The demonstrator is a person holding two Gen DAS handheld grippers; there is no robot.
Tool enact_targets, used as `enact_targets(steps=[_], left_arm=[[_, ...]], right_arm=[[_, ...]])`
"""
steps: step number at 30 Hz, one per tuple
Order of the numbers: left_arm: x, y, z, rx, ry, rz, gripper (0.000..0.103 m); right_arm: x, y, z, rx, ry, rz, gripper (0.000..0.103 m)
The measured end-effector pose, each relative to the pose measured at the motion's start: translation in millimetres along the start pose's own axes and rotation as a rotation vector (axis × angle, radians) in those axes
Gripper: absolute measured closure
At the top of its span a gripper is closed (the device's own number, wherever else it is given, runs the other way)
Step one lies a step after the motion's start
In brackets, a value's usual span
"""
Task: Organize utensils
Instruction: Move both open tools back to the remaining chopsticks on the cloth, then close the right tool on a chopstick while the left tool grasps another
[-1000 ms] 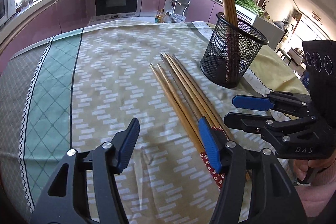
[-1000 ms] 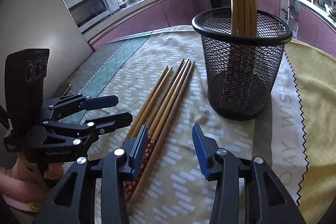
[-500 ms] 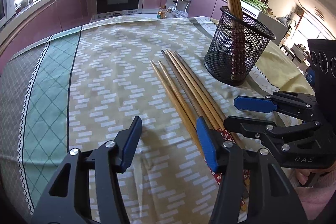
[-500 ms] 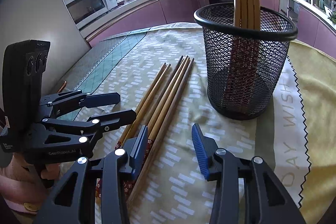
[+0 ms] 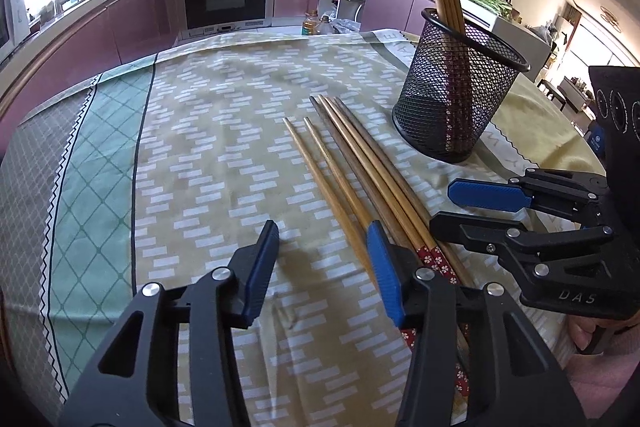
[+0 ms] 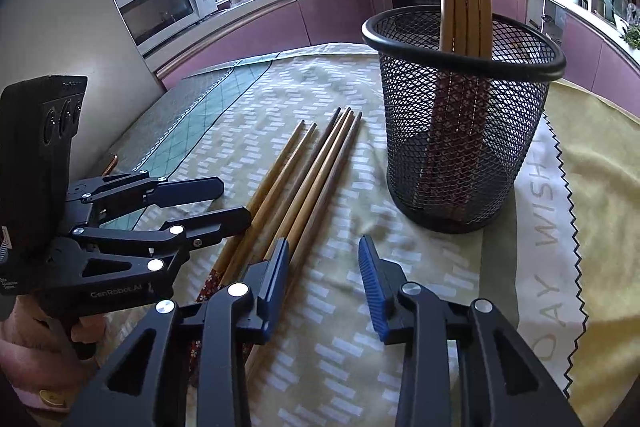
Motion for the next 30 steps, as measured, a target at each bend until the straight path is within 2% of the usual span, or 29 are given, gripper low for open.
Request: enact_targets(steps=[15, 30], left_arm=[[1.9, 2.7, -1.7, 0.028, 0.003, -0.012, 0.065], [9.4, 10.8, -2.5, 0.038, -0.001, -0.028, 0.068]], right_arm=[[1.4, 2.6, -4.6, -0.022, -0.029, -0.012, 0.072], [20.6, 18.3, -16.5, -0.052, -0.095, -0.017, 0.081]])
Point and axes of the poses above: each gripper's, at about its wrist camera, not at the fingertips, and x roughly the way its jaws point, z to its right, y to its top, the point moved 4 cm from there along x, roughly the way its jaws point, and after that the axes turned 7 degrees about -y, right-handed, at the moved point
